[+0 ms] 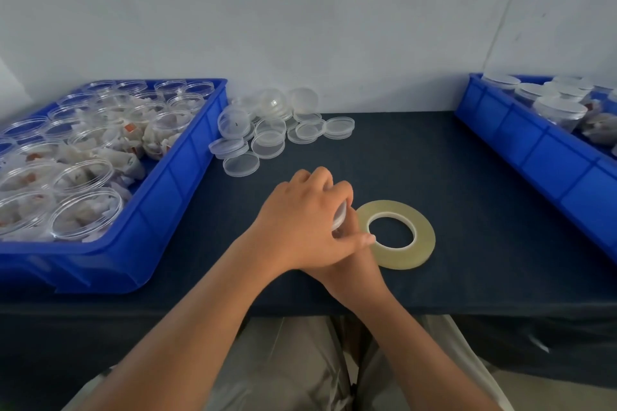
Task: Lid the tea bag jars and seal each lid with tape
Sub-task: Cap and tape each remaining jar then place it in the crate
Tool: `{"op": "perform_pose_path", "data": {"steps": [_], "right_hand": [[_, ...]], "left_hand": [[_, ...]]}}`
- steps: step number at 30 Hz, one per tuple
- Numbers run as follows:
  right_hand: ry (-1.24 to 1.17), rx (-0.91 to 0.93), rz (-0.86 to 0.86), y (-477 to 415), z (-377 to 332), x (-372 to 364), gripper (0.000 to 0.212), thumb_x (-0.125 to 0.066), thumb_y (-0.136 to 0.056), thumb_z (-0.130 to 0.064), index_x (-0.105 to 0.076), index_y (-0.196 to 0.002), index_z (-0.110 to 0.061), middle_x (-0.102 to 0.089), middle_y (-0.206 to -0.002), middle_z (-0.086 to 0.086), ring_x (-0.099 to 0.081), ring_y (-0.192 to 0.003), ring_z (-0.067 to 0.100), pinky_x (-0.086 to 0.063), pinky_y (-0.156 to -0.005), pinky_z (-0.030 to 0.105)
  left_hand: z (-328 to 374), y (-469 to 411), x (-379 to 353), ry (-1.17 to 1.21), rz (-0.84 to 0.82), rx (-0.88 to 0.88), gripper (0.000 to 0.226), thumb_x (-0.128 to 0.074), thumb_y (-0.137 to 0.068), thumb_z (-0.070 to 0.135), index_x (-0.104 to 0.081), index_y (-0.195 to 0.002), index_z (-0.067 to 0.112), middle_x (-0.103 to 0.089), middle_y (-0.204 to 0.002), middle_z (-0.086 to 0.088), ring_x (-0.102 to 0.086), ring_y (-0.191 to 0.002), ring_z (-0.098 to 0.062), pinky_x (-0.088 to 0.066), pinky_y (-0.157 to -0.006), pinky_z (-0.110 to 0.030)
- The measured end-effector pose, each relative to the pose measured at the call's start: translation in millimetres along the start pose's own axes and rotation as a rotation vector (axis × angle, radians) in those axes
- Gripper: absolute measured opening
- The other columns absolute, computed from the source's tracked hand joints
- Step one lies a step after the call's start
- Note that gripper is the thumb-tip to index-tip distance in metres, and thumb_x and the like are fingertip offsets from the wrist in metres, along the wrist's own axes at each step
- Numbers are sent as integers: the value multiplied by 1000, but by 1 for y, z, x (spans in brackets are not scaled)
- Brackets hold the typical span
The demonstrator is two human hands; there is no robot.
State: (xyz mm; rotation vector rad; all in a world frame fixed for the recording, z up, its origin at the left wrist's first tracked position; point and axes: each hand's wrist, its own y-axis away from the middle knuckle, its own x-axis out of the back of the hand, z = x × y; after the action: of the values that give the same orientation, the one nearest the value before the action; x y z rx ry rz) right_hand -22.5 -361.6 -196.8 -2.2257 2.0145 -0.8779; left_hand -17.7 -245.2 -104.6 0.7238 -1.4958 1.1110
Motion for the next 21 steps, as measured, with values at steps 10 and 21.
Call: {"op": "perform_pose_path", "data": {"steps": [10,21], "right_hand": [[-49,-82,-57,3,-6,14,77,-91,-77,-49,-51,-139,-29,-65,-123,-15,-66,-113,9,-60,-92,39],[-71,-72,-54,3,-4,9,66,-89,-75,-49,-52,-129,-36,-67,-111,-18,-68,-101,7,-60,-79,30]], "left_hand": [[-34,-16,14,611,-153,-255,12,-76,-94,34,-80,-105,38,-71,-116,22,-64,-119,-9,-51,-101,-40],[-8,10,29,400,-202,280,91,-39,-80,90,-40,-157,41,-38,-162,19,-36,-149,-9,-38,-106,-34]]}}
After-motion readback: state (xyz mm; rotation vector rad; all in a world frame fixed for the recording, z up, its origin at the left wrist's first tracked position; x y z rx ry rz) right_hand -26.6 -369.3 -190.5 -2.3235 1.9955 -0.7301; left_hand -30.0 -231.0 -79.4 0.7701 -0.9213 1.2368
